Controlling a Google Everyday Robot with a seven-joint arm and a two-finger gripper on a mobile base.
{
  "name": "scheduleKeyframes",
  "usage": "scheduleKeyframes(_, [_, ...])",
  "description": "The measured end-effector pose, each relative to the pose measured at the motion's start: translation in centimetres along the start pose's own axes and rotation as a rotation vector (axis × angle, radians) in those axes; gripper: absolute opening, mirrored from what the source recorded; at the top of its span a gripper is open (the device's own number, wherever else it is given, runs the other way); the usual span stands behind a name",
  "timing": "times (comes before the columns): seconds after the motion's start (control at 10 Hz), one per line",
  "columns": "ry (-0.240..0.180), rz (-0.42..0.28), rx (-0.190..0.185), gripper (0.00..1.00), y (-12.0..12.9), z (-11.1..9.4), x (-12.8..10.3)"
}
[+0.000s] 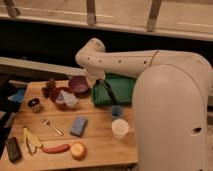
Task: Place brush in plastic cup
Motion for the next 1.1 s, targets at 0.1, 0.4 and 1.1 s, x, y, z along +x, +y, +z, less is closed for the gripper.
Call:
scheduleKeyframes(0.1, [0.003, 0.002, 0.015, 0.00, -0.6, 0.0, -0.1])
scheduleKeyframes(0.4, [0.018, -0.009, 0.054, 0.00, -1.8, -0.1, -0.4])
scheduleKeyframes(1.1, [0.125, 0.100, 0.087, 0.00, -6.6, -0.3, 8.8])
